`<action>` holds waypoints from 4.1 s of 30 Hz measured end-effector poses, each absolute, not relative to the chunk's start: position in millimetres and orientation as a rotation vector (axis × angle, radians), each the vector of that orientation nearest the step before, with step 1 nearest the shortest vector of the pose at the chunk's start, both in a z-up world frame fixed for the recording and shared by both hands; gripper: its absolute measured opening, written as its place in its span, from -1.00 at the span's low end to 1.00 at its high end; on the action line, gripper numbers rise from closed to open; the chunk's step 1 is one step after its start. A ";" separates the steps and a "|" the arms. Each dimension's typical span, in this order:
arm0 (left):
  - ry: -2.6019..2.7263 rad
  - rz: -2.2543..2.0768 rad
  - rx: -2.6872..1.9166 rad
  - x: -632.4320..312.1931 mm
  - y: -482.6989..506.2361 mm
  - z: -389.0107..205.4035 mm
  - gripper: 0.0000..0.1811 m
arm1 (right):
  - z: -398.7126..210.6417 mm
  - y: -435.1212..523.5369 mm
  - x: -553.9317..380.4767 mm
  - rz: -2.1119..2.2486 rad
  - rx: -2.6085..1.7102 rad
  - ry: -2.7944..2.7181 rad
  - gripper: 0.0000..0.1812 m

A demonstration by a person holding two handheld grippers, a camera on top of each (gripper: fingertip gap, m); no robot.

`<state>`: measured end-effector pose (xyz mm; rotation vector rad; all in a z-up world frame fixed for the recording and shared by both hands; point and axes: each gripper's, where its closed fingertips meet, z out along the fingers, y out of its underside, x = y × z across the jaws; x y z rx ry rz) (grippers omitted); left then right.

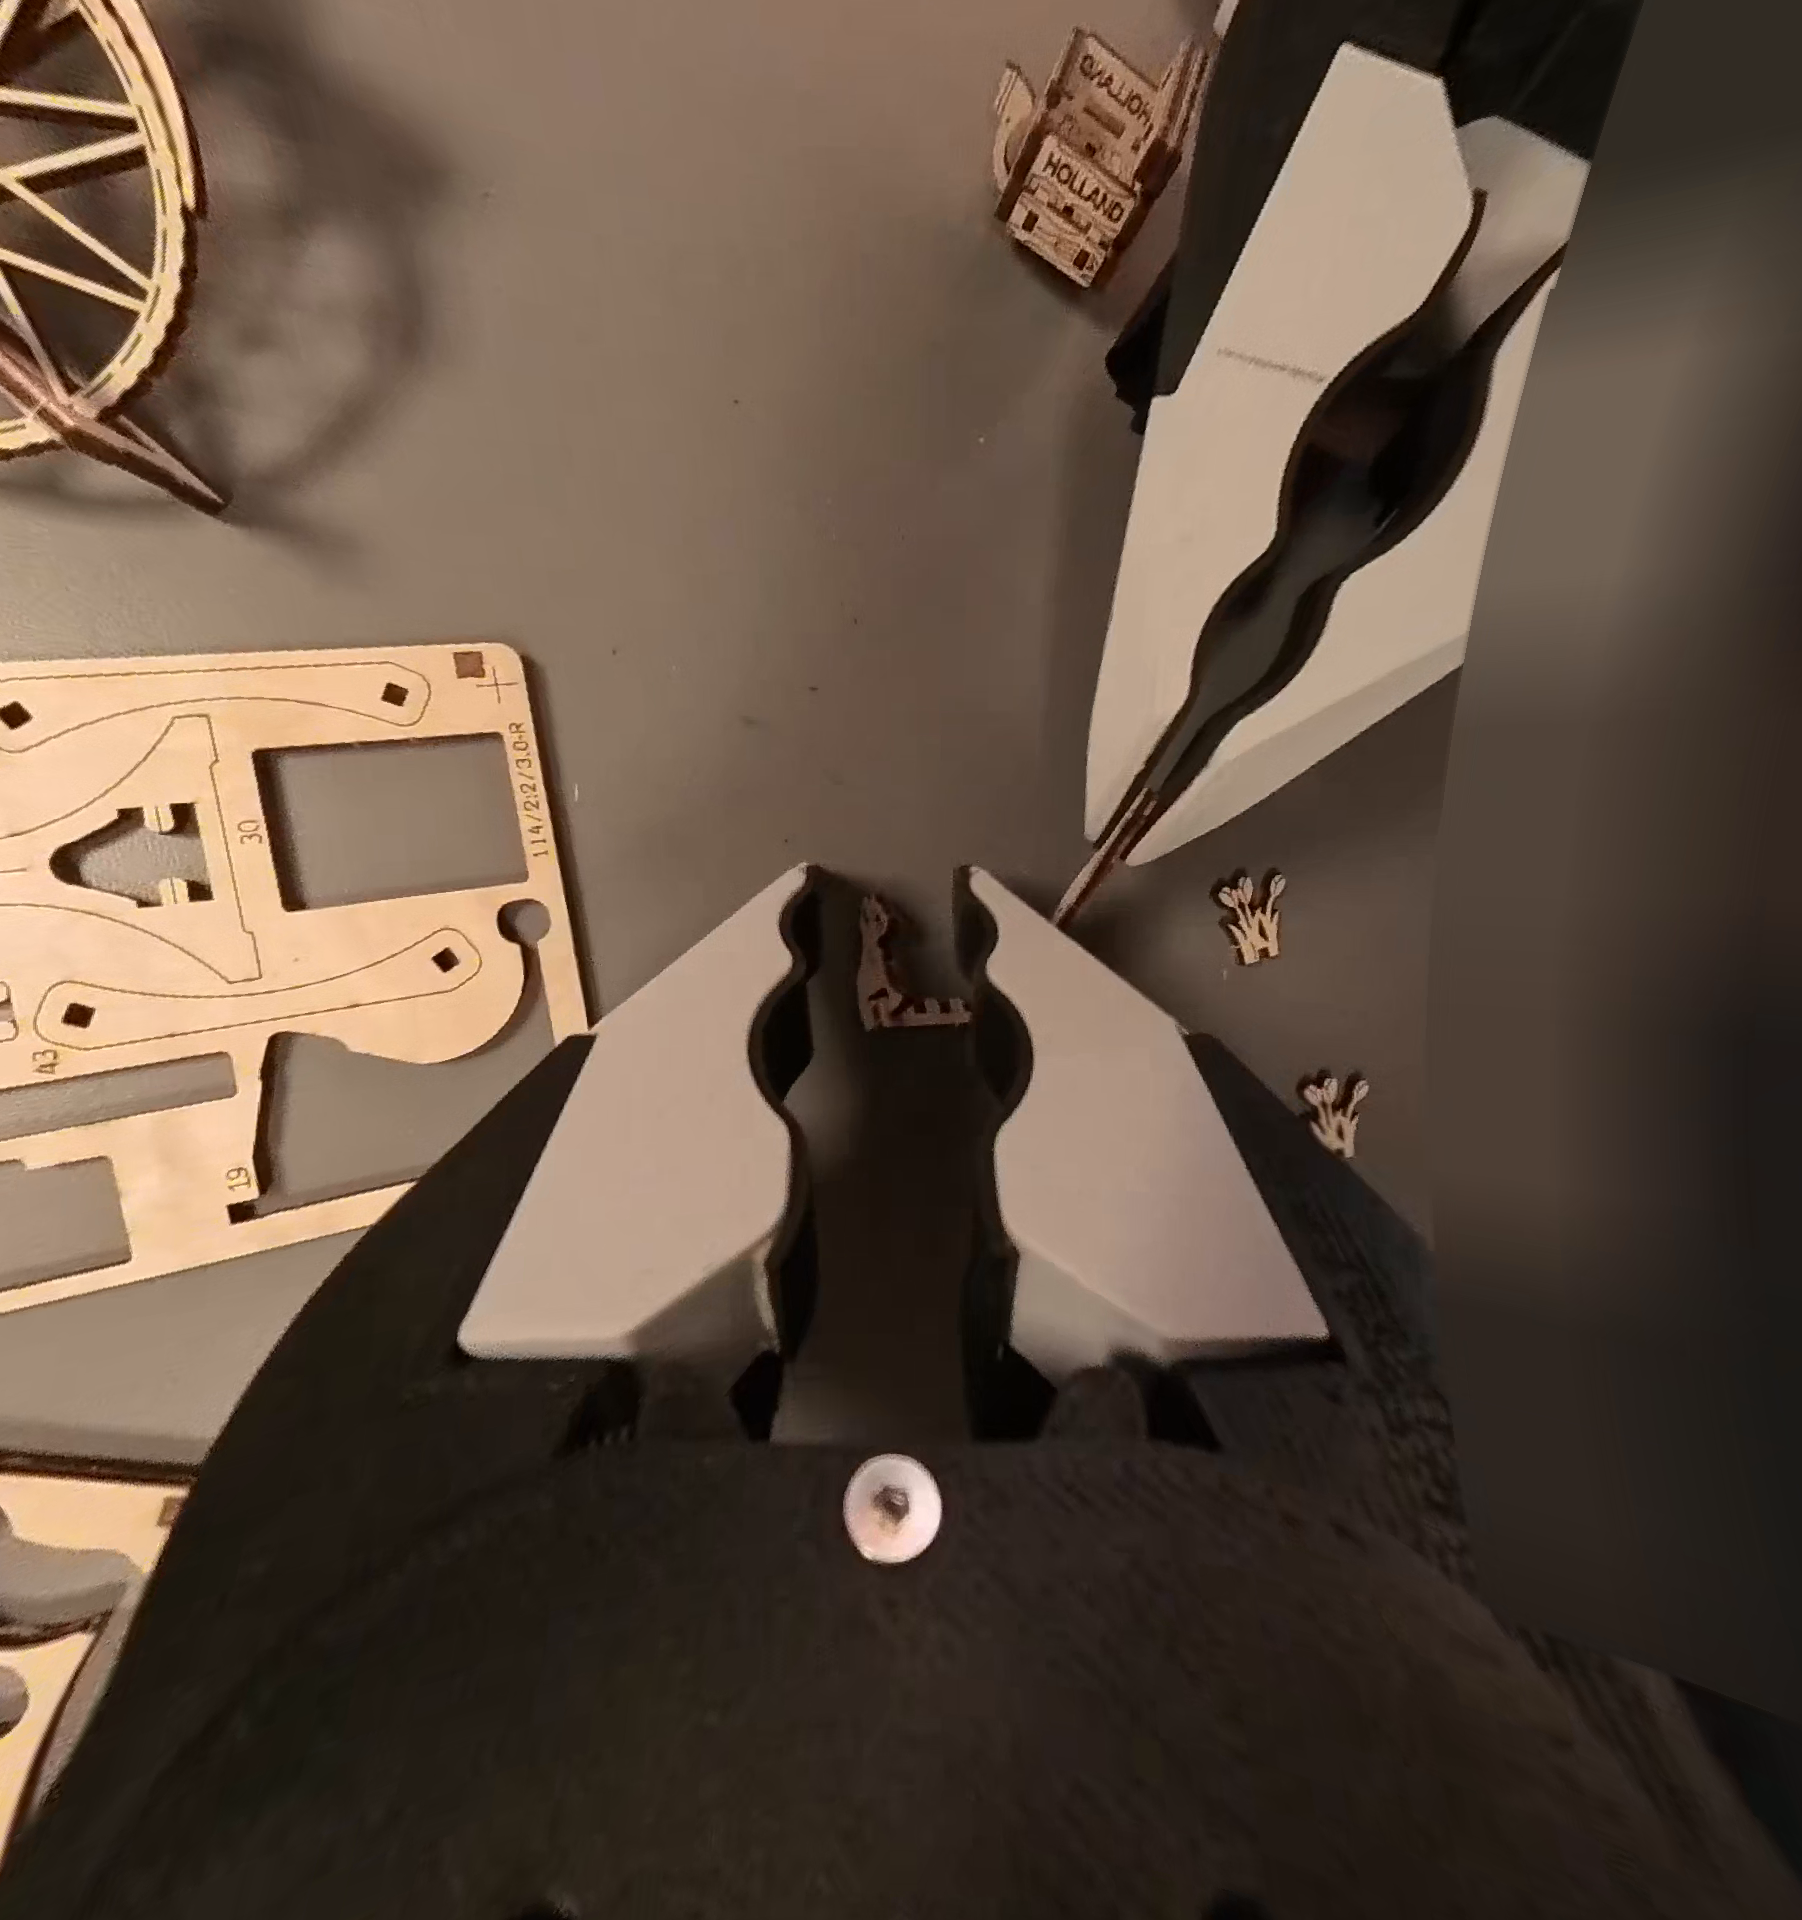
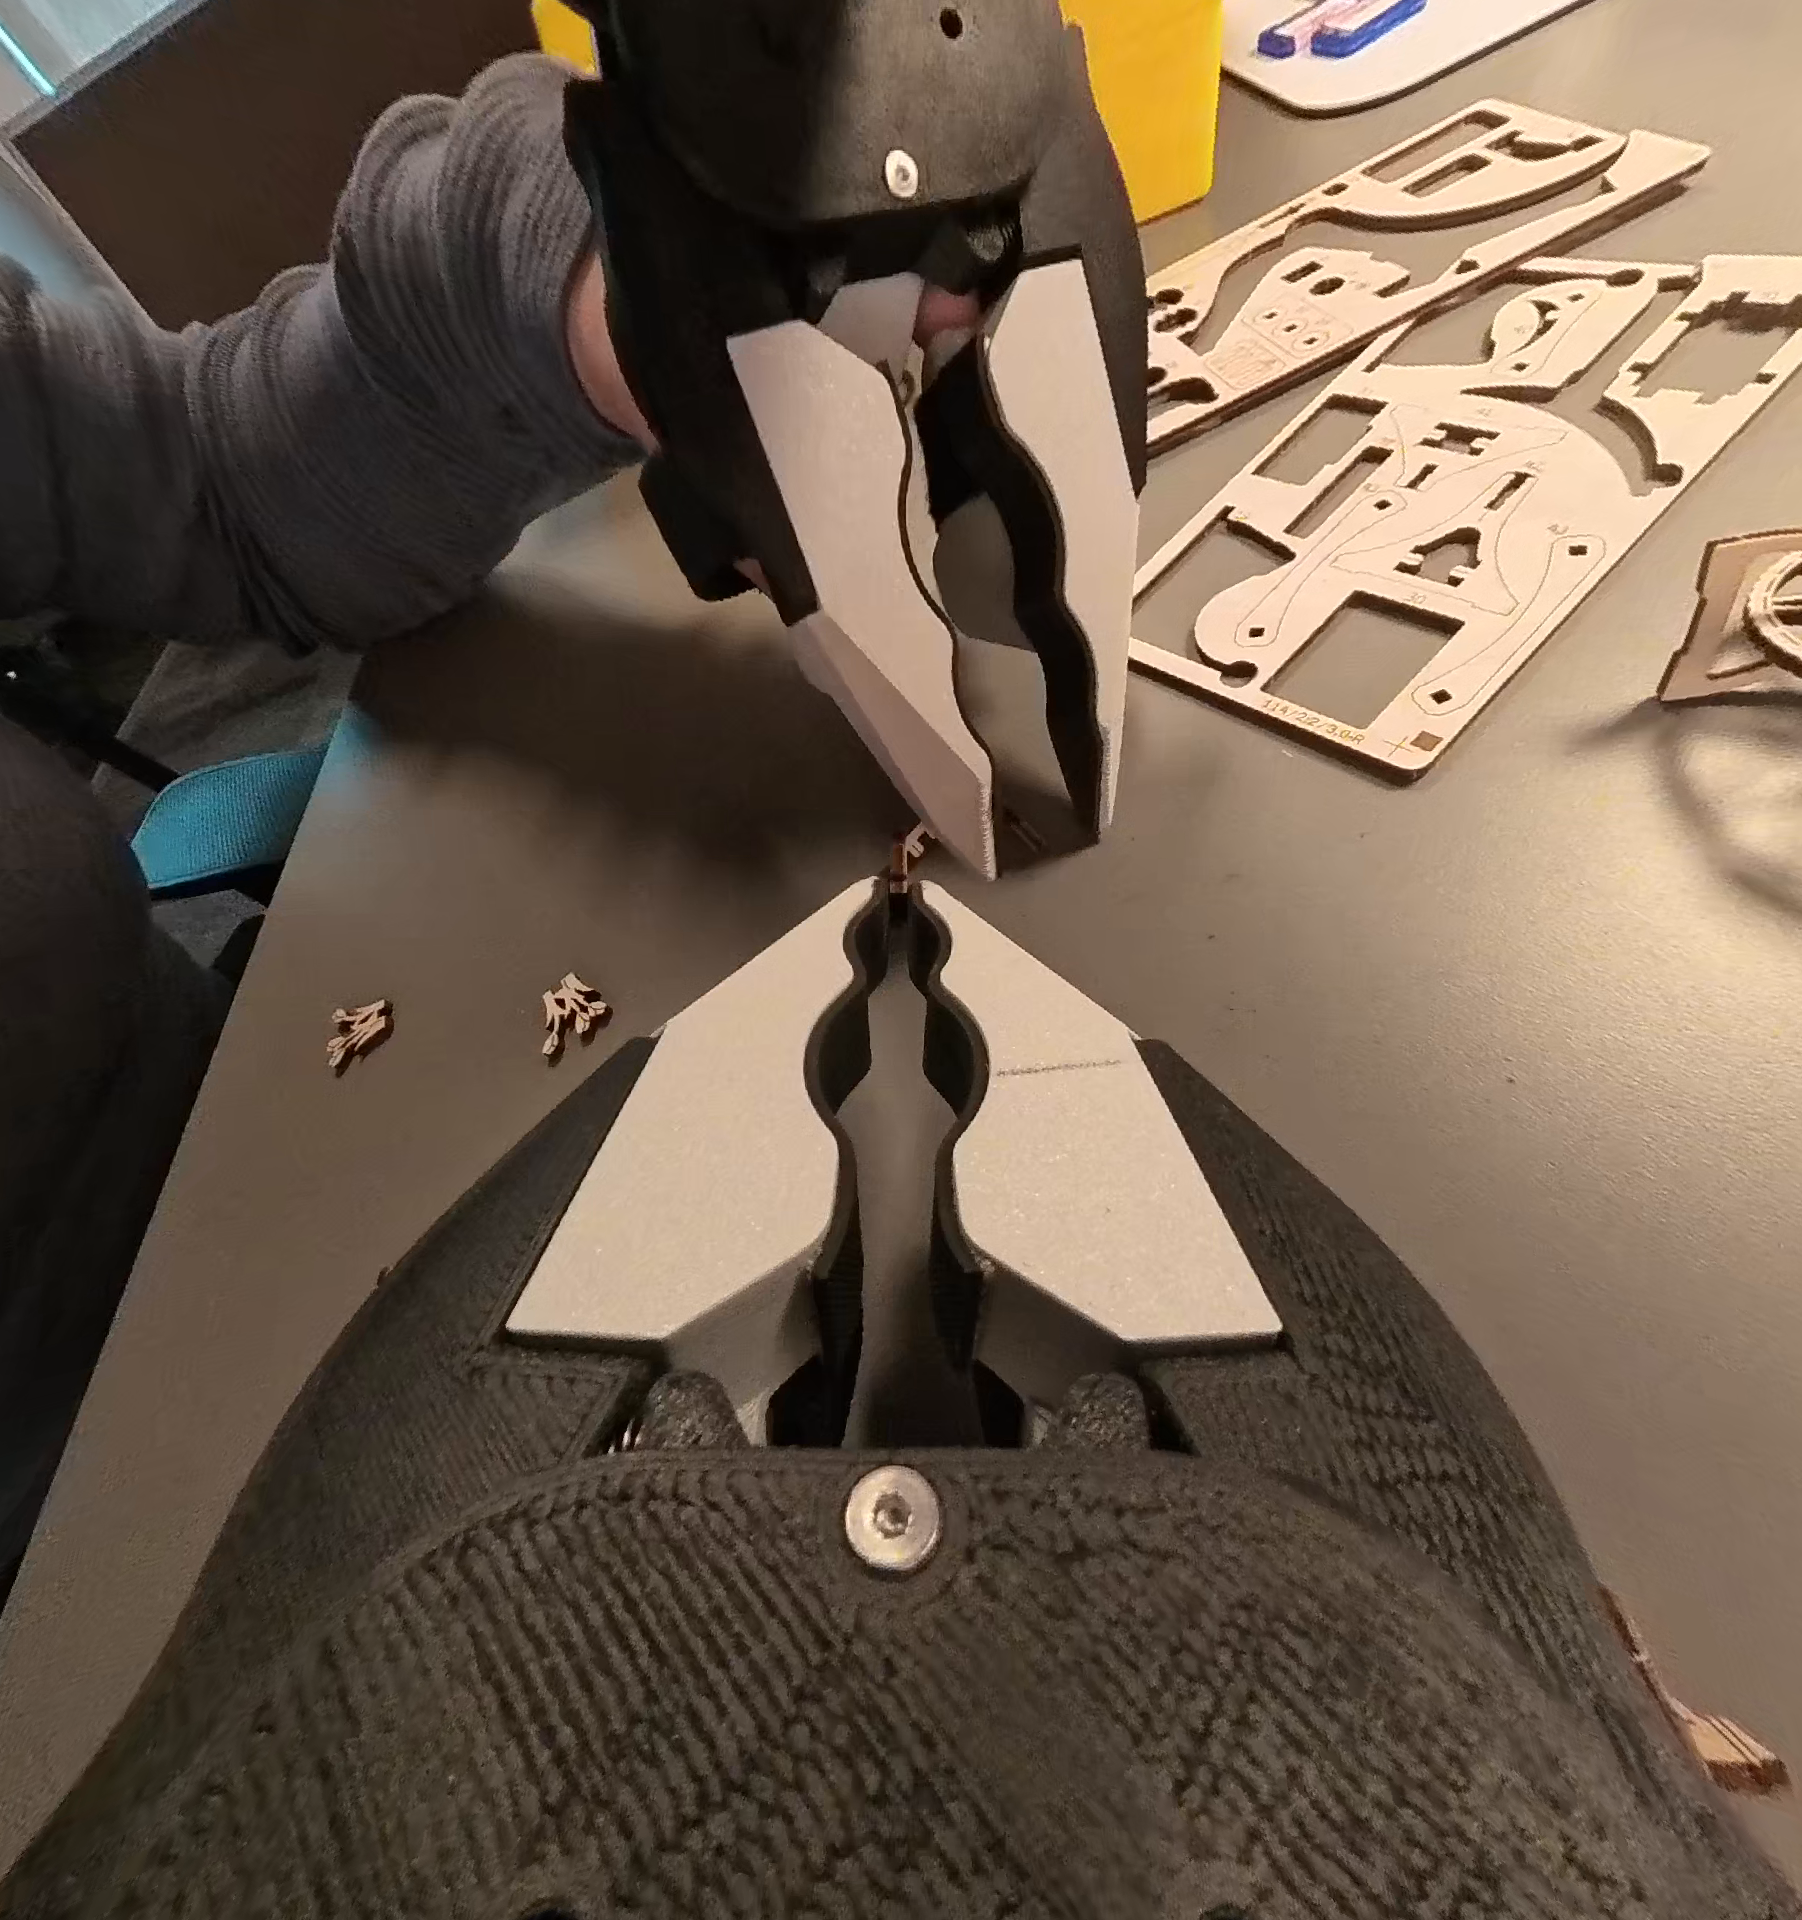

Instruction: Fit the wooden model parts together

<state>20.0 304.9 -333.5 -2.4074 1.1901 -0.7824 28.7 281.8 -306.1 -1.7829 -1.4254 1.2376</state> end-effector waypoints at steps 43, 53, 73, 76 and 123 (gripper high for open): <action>1.126 -1.198 -1.907 51.5 297.5 -296.6 -0.99 | -279.1 277.9 46.2 1.397 -1.575 -1.407 -0.99; 1.124 -1.205 -1.918 51.6 296.8 -297.9 -0.99 | -280.6 276.2 45.6 1.392 -1.576 -1.425 -0.99; 1.239 -0.885 -2.134 45.2 301.5 -336.2 -0.98 | -280.3 285.1 55.7 1.319 -1.619 -1.363 -0.99; 1.247 -0.815 -2.133 41.5 305.3 -334.5 -0.79 | -282.9 284.1 59.0 1.304 -1.634 -1.346 -0.99; 1.755 -0.210 -1.399 60.4 236.0 -326.7 -0.85 | -323.6 240.5 63.0 1.359 -2.131 -1.398 -0.82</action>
